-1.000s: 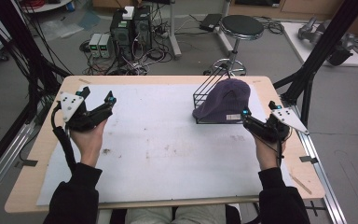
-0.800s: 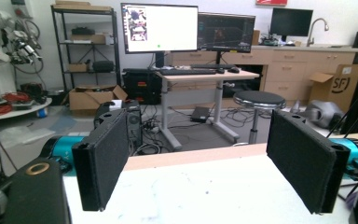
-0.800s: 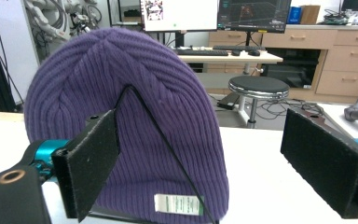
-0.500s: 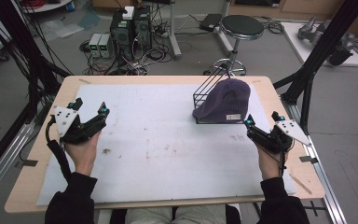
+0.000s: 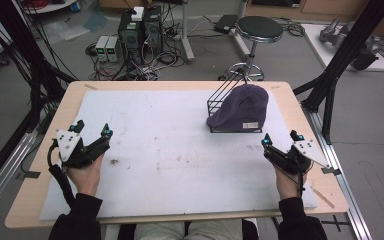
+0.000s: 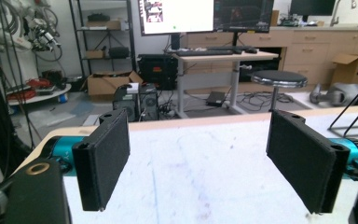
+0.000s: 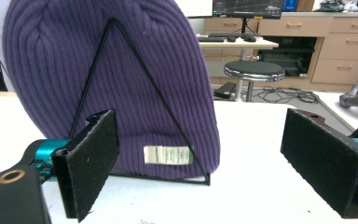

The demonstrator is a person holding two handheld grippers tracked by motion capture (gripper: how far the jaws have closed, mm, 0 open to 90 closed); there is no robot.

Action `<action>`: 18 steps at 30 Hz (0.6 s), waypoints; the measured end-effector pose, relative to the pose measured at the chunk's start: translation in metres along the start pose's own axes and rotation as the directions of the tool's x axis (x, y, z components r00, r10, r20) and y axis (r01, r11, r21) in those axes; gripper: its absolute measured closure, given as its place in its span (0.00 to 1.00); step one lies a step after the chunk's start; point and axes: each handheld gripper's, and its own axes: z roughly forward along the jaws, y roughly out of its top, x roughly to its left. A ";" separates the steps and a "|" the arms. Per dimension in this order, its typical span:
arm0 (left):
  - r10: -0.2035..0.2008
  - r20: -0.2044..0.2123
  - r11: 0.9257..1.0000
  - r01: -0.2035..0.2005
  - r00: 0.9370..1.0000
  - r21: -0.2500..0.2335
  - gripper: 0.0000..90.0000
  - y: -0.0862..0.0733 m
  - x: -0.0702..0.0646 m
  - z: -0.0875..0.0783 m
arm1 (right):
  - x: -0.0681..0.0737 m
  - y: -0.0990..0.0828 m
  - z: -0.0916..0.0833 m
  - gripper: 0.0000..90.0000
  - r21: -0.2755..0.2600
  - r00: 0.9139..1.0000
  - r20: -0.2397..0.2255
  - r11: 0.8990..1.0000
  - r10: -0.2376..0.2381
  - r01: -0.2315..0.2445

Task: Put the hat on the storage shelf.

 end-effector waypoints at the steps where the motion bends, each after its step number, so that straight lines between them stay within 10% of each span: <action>1: -0.003 -0.001 1.000 0.003 1.000 0.001 0.24 -0.003 0.001 -0.001 | 0.000 -0.001 -0.001 0.12 -0.006 1.000 -0.004 1.000 -0.001 0.001; 18: -0.017 -0.030 0.999 0.018 0.999 0.030 0.24 -0.039 0.011 -0.016 | 0.013 -0.021 -0.002 0.12 -0.010 0.998 0.000 0.998 -0.059 0.059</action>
